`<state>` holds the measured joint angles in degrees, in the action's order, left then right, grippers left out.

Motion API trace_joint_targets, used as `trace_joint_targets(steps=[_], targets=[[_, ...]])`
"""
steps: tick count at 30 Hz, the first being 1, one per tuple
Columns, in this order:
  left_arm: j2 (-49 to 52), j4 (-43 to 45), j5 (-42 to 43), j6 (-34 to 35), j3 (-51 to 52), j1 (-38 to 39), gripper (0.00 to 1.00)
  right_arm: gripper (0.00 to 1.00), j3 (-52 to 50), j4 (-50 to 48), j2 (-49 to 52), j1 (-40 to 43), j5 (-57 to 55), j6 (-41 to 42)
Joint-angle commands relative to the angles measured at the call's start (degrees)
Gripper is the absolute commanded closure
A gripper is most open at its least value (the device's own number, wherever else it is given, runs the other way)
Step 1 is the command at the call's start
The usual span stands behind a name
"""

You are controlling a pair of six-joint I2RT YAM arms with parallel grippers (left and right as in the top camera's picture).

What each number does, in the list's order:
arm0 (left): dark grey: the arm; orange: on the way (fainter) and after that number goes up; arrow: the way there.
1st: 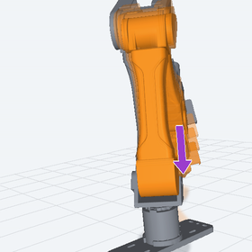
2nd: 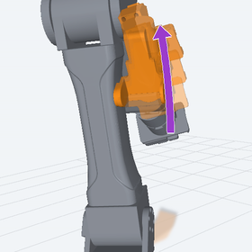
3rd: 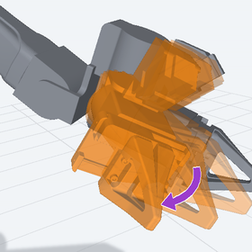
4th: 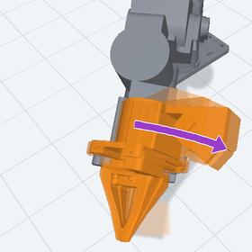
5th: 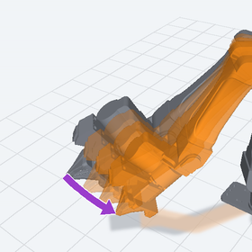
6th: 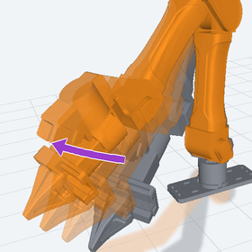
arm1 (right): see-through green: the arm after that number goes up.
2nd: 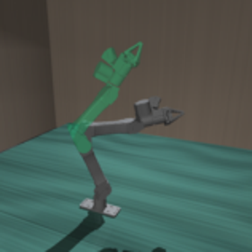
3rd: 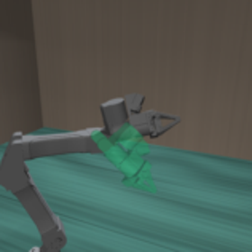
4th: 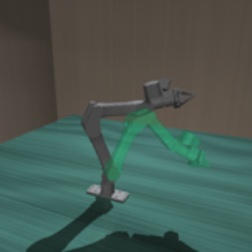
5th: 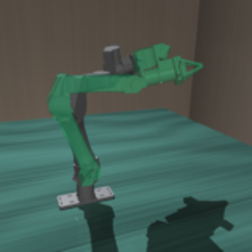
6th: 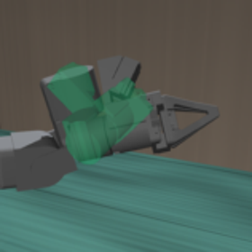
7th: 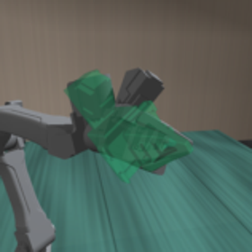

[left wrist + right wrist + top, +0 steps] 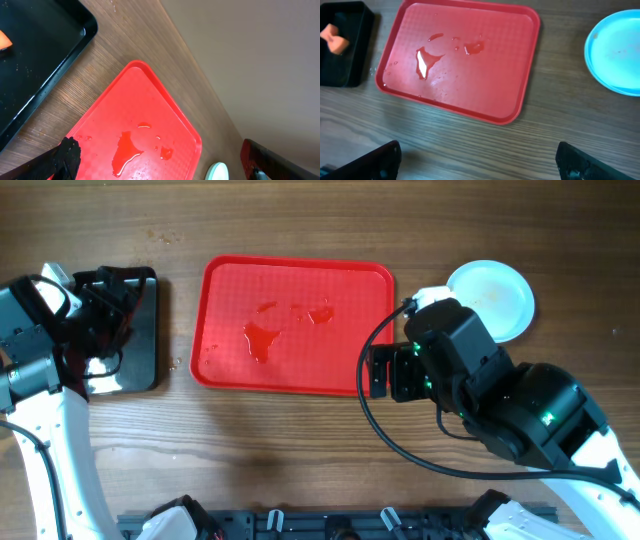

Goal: Clean dirty plates on tray and stack at the side

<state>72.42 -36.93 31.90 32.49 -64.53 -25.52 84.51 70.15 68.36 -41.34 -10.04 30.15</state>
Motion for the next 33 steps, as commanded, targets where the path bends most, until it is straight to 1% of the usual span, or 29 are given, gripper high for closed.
trace_joint_targets(steps=[1,4,8,11,13,14,16,19,20,21,23,24,26,28,33], targets=[[-0.3,0.0,1.5,-0.1,0.0,0.0,0.0,0.0,-0.2,1.2,0.5,-0.1,-2.4,-3.1],[-0.3,0.0,1.5,-0.1,0.0,0.0,0.0,0.0,-0.3,2.0,1.1,0.2,-3.8,-6.1],[-0.3,0.0,1.5,-0.1,0.0,0.0,0.0,0.0,-0.6,0.8,1.5,1.2,-8.2,-6.6],[-0.3,0.0,1.5,-0.1,0.0,0.0,0.0,0.01,-3.4,-5.6,-1.0,4.7,-7.6,-8.9],[-0.3,0.0,1.5,-0.1,0.0,0.0,0.0,0.0,-6.7,-11.1,-3.2,8.6,-4.7,-10.9],[-0.3,0.0,1.5,-0.1,0.0,0.0,0.0,0.0,-10.5,-16.5,-5.8,13.2,0.5,-12.9],[-0.3,0.0,1.5,-0.1,0.0,0.0,0.0,0.0,-16.2,-23.8,-9.1,19.3,8.9,-15.1],[-0.3,0.0,1.5,-0.1,0.0,0.0,0.0,0.0,-28.1,-37.3,-15.2,30.1,21.4,-16.7],[-0.3,0.0,1.5,-0.1,0.0,0.0,0.0,0.0,-33.5,-43.5,-17.8,34.0,25.0,-16.6],[-0.3,0.0,1.5,-0.1,0.0,0.0,0.0,0.0,-37.0,-47.8,-19.5,36.0,27.2,-16.6],[-0.3,0.0,1.5,-0.1,0.0,0.0,0.0,0.0,-46.4,-59.4,-24.8,39.6,31.0,-16.7],[-0.3,0.0,1.5,-0.1,0.0,0.0,0.0,0.0,-49.2,-62.5,-26.6,40.1,31.1,-16.7],[-0.3,0.0,1.5,-0.1,0.0,0.0,0.0,0.0,-58.2,-70.6,-33.4,40.6,29.1,-16.9],[-0.3,0.0,1.5,-0.1,0.0,0.0,0.0,0.0,-63.8,-73.7,-38.8,40.6,26.2,-16.5],[-0.3,0.0,1.5,-0.1,0.0,0.0,0.0,0.0,-71.8,-74.9,-49.5,40.6,20.2,-16.5]])
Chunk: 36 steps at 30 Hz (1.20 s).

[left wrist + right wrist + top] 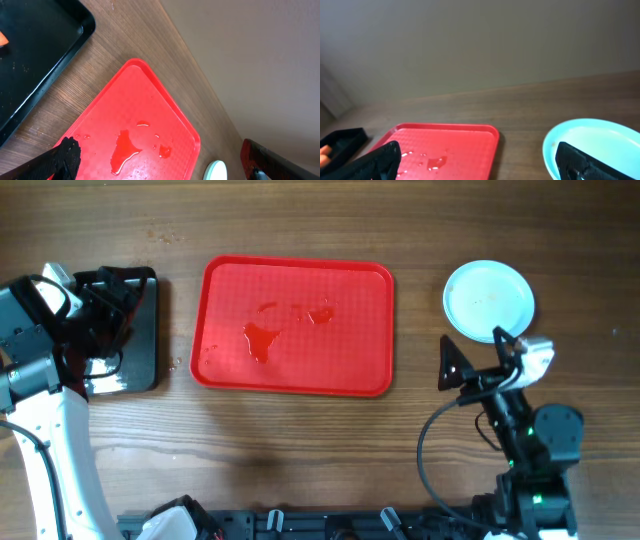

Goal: Clean dirty plates on tray and stack at the side

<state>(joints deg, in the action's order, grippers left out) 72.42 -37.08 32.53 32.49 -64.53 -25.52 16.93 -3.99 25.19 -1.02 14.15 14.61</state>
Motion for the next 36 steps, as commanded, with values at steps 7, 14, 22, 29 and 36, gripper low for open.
trace_joint_targets(steps=[7,14,22,29,36], targets=[[-0.3,0.2,0.8,-0.1,0.0,0.0,0.0,0.0,-13.7,-2.6,-18.8,0.3,-5.6,-0.9],[-0.3,0.2,0.9,-0.1,0.0,0.0,0.0,0.0,-16.7,-3.7,-21.7,1.5,-6.9,-1.3],[-0.3,0.2,0.9,-0.1,0.0,0.0,0.0,0.0,-16.6,3.8,-25.0,5.7,-8.4,-4.0],[-0.3,0.2,0.8,-0.1,0.0,0.0,0.0,0.0,-16.6,3.9,-25.0,5.7,-8.2,-12.5],[-0.3,0.2,0.8,-0.1,0.0,0.0,0.0,0.0,-16.6,3.7,-25.0,5.7,-7.7,-8.2]])
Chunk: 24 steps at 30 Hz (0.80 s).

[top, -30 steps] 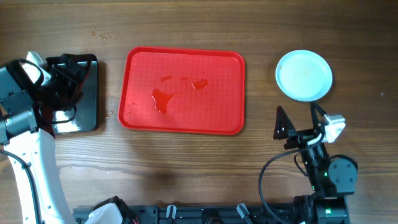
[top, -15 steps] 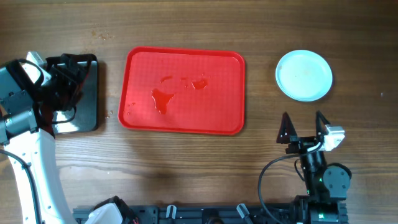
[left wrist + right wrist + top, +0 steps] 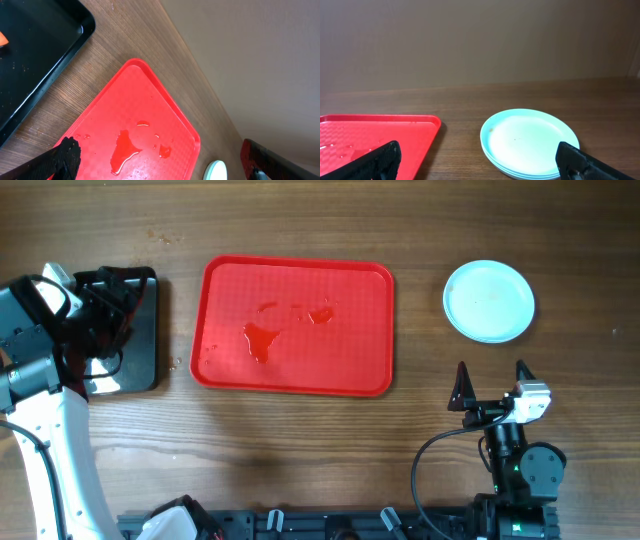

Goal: Clean dirty plates on tray and stack at the side

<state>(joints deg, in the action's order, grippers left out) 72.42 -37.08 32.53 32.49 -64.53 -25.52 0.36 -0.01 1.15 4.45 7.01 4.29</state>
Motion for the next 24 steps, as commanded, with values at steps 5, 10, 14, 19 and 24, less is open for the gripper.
trace_joint_targets(steps=[5,10,14,19,24], targets=[[-0.3,0.2,0.8,-0.1,0.0,0.0,0.0,0.0,-0.1,-0.3,-0.9,0.2,-0.6,2.3],[-0.3,0.2,0.8,-0.1,0.0,0.0,0.0,0.0,-0.1,-0.3,-0.9,0.2,-0.6,2.3],[-0.3,0.2,0.8,-0.1,0.0,0.0,0.0,0.0,-0.1,-0.3,-0.9,0.2,-0.6,2.3],[-0.3,0.2,0.8,-0.1,0.0,0.0,0.0,0.0,-0.1,-0.3,-0.9,0.2,-0.6,2.3],[-0.3,-0.1,-1.0,-0.8,0.0,0.0,0.0,0.0,-0.1,-0.3,-0.9,0.2,-0.6,2.3]])
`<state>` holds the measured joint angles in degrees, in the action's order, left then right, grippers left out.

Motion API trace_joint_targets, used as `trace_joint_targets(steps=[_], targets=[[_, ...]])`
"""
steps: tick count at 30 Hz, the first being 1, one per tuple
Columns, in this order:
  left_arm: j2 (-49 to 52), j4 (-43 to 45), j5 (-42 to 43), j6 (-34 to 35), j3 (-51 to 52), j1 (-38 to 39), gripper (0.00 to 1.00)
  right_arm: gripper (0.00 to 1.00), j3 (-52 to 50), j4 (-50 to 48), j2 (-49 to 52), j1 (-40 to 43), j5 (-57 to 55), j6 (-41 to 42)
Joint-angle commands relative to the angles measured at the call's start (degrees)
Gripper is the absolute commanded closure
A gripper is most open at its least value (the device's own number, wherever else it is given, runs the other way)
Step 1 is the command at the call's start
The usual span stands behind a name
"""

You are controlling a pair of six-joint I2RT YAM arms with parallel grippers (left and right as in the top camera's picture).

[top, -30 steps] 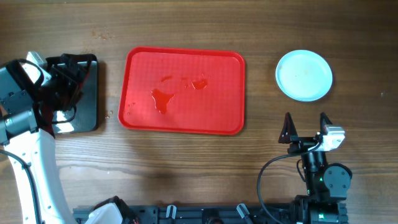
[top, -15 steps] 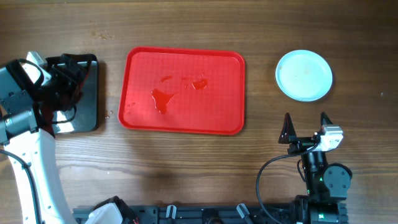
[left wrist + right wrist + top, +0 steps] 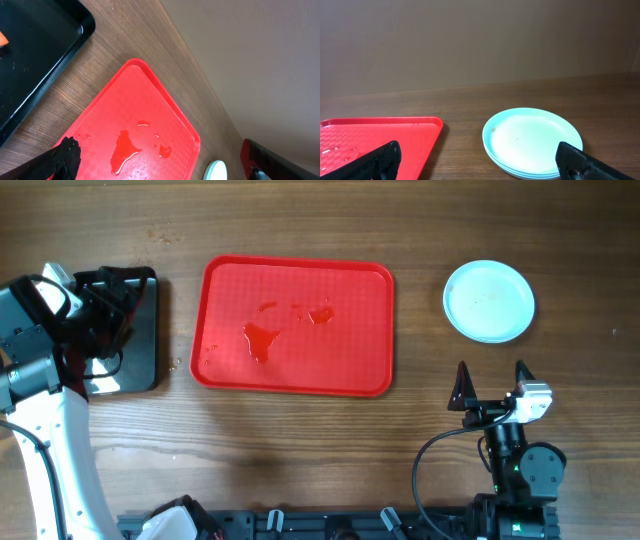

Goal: Clean dirty plates on tray and stack at the side

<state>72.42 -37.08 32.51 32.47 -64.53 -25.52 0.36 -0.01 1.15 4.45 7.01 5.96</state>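
Note:
The red tray [image 3: 297, 327] lies mid-table with no plates on it, only wet smears [image 3: 262, 338]. A stack of pale blue plates [image 3: 489, 301] rests on the wood to its right, also seen in the right wrist view as plates [image 3: 532, 141]. My right gripper [image 3: 491, 380] is parked near the front edge, below the stack, fingers wide apart and empty. My left gripper [image 3: 108, 310] hovers over the black tray at far left; its fingertips [image 3: 67, 155] stand far apart with nothing between them.
A black tray [image 3: 125, 330] at the left edge holds an orange sponge [image 3: 3, 39]. A few crumbs [image 3: 178, 363] lie on the wood beside the red tray. A black rail [image 3: 330, 525] runs along the front edge.
Almost nothing has changed. The right wrist view has shifted very slightly, with the plate stack sitting a touch further right in it. The left arm has stayed still.
My right arm first reached over the table between the red tray and the plate stack, gripper open. Then it stood further back, below the stack. Later it sat parked at the front edge, where it remains. The left arm stayed over the black tray throughout.

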Motion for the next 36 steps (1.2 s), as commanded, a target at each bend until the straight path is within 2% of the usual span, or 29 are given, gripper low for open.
trace_joint_targets(steps=[1,6,9,13,15,17,26,30,33,36], targets=[[-0.3,-0.5,-2.3,-0.7,0.0,0.0,0.0,0.0,-0.1,-0.3,-0.9,0.2,-0.6,0.6],[-2.3,-5.2,-5.1,-2.4,0.2,0.7,0.0,0.0,-0.1,-0.3,-0.9,0.2,-0.6,0.6],[-6.4,-4.1,-5.2,-12.8,3.2,3.7,0.0,0.0,-0.1,-0.3,-0.9,0.2,-0.6,0.6],[-16.1,3.1,-5.2,-30.4,13.5,9.9,0.0,0.0,-0.1,-0.3,-0.9,0.2,-0.6,0.6],[-21.9,6.2,-5.2,-35.9,19.2,12.3,0.0,0.0,-0.1,-0.3,-0.9,0.2,-0.6,0.6],[-27.2,8.8,-5.2,-38.0,23.9,13.8,0.0,0.0,-0.1,-0.3,-0.9,0.2,-0.6,0.6],[-48.1,19.2,-10.2,-37.7,42.1,16.7,0.0,0.0,-0.1,-0.3,-0.9,0.2,-0.6,0.6],[-54.6,25.6,-15.3,-28.9,49.8,16.8,0.0,0.0,-0.1,-0.3,-0.9,0.2,-0.6,0.6],[-58.1,33.2,-16.1,-21.9,56.6,16.9,0.0,0.0,-0.1,-0.3,-0.9,0.2,-0.6,0.6],[-60.7,38.9,-16.1,-19.8,61.7,18.3,0.0,0.0,-0.1,-0.3,-0.9,0.2,-0.6,0.6]])
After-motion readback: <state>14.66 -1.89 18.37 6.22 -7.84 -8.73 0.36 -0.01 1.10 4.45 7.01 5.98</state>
